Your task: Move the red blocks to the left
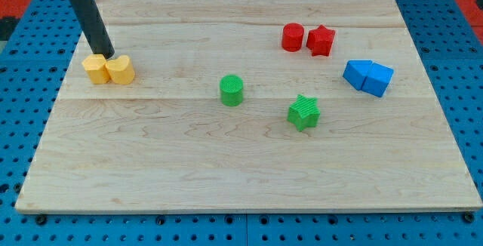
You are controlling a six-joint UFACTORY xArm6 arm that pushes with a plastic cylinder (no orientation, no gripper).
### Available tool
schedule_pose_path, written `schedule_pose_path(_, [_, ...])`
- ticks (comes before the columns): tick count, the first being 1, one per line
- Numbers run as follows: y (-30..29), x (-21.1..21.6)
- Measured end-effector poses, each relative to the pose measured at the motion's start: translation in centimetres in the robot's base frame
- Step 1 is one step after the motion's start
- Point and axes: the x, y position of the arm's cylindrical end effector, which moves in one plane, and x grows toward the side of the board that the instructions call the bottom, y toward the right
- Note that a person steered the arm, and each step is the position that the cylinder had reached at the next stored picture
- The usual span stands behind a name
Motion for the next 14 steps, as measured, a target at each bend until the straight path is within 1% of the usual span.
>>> schedule_pose_path(4, [0.5, -0.4])
schedule_pose_path(5, [2.7, -4.2])
schedule_pose_path(6, [4.1, -5.8])
schedule_pose_path(8, [3.4, -6.9])
schedule_pose_path(9, [3.4, -10.1])
schedule_pose_path(10, [3.2, -14.3])
schedule_pose_path(12, [2.3, -15.8])
schedule_pose_path(13, [4.0, -14.9])
schedule_pose_path(14, [6.6, -15.1])
